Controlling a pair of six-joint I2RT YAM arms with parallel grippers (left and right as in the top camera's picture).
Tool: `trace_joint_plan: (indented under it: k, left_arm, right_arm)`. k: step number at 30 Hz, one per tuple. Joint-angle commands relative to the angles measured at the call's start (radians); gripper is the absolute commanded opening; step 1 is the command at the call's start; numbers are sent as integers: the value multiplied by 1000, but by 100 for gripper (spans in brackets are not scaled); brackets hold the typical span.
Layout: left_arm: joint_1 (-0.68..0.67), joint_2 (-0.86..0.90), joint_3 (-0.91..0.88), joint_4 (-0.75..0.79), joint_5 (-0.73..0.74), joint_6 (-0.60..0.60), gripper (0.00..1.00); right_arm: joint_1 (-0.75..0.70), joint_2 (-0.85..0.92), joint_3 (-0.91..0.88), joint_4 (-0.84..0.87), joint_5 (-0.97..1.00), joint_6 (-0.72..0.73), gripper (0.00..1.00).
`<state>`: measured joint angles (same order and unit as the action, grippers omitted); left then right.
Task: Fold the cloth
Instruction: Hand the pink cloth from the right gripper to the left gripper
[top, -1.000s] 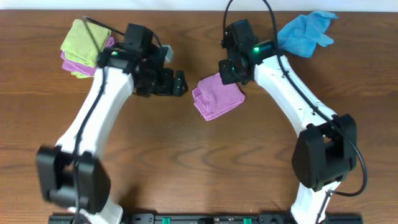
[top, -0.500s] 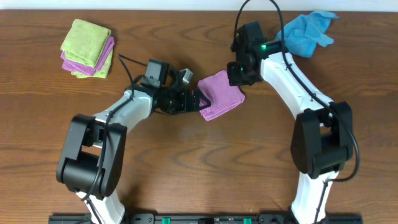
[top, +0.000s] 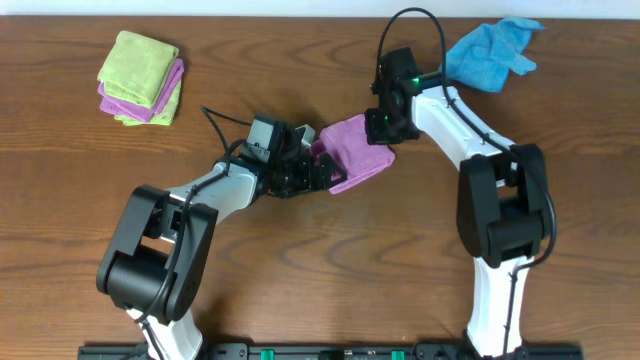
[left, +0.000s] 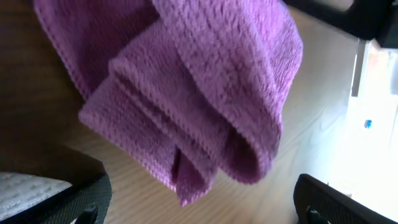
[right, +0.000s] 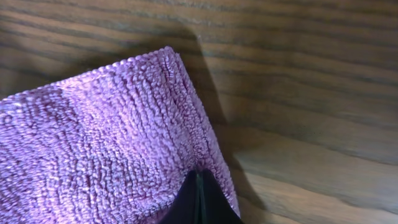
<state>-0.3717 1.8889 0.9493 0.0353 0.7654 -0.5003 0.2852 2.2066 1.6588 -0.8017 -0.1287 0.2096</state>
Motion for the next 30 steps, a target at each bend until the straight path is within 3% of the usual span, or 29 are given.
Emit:
trace_joint_plan:
  k: [1,12,14,15,18,20,21,30]
  left_arm:
    - [-3,2,-25,25,-45,-48,95]
    - [-26,4,-31,27,-84,-110,96]
    - [-31,4,-31,14,-95,-110,100]
    - [-31,4,-31,3,-97,-110,90]
    - [-31,4,-31,-46,-109,-110,36]
    - [-31,4,-31,-71,-123,-114,11]
    - [-31,4,-31,-74,-124,-114,6]
    - [3,-16,1,16,-87,-131,6]
  right_arm:
    - [8,28,-4,1,-56,21,1]
    - [58,31,-4,-11,-130,29,1]
    - [57,31,-4,-11,-130,29,1]
    - [55,31,-4,-11,-130,29,1]
    - [42,30,-4,-13,-130,29,1]
    - [29,30,-4,-15,-130,29,1]
    - [23,30,-2,-20,-130,29,1]
    - [-47,-31,89,-174,-81,-30,1]
